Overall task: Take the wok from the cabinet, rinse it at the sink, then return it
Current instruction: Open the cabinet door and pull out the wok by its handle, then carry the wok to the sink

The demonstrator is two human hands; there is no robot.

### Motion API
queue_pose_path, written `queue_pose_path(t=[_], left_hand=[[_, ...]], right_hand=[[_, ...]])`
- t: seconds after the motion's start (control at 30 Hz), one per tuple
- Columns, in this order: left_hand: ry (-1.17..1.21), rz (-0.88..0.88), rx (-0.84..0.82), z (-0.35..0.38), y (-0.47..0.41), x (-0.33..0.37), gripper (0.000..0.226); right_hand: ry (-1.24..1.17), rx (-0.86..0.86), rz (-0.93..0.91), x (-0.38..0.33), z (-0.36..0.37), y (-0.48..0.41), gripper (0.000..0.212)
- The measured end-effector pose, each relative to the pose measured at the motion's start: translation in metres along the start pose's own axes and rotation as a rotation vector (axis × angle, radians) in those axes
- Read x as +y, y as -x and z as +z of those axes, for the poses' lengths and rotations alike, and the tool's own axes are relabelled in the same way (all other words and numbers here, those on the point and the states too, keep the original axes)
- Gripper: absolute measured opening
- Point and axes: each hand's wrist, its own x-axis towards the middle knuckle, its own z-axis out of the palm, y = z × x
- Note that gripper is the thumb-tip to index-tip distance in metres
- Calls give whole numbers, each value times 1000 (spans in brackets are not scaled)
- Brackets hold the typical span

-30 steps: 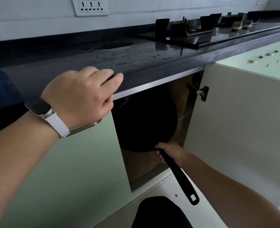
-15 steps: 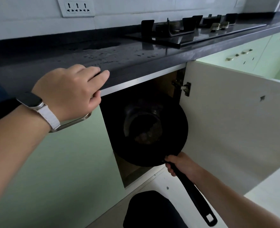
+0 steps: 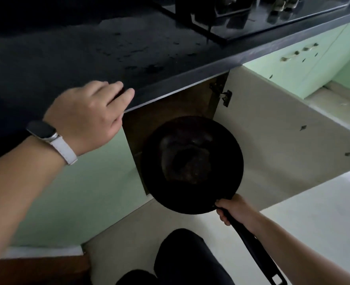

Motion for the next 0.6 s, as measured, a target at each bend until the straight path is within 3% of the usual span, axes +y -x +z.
queue_pose_path(t=[0.23, 0.6], left_hand=[[141, -75, -205, -13, -5, -3, 46], [433, -371, -777, -86, -40, 9, 65]], right_hand=[[60, -30, 125, -27, -21, 97, 16], [30, -44, 115, -106, -68, 250, 22]])
